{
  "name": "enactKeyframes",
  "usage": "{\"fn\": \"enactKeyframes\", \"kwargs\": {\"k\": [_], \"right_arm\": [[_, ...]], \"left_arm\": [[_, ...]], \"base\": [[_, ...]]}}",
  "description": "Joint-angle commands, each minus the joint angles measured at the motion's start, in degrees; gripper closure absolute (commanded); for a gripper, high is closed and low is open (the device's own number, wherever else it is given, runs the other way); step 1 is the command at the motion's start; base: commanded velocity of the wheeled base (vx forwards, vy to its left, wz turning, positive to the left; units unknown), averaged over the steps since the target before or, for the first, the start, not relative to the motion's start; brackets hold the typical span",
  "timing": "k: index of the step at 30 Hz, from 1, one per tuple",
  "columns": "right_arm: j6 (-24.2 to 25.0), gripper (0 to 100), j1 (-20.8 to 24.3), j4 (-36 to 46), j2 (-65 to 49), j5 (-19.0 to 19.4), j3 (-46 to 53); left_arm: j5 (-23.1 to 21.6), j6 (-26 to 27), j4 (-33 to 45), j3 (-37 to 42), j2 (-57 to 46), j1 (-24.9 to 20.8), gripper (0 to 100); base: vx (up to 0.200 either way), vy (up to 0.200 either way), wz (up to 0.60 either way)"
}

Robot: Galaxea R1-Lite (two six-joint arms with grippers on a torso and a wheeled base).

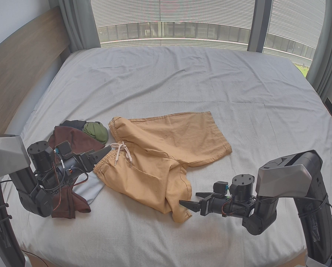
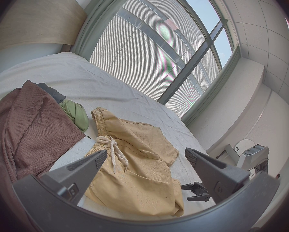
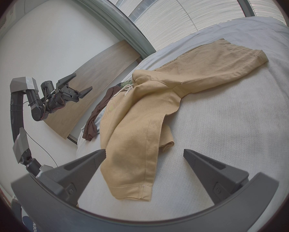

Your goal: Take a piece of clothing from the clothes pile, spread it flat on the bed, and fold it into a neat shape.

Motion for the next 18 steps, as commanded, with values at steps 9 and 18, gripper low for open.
{"fn": "enactKeyframes", "kwargs": {"k": [9, 18], "right_arm": [[1.0, 0, 1.6, 0.2, 3.9, 0.2, -4.7], [2.3, 100, 2.4, -2.5, 3.9, 0.3, -2.5]], "left_arm": [[0.0, 0.0, 0.0, -0.1, -0.3, 0.0, 0], [0.0, 0.0, 0.0, -0.1, -0.6, 0.0, 0]], "base": [[0.0, 0.0, 0.0], [0.0, 0.0, 0.0]]}}
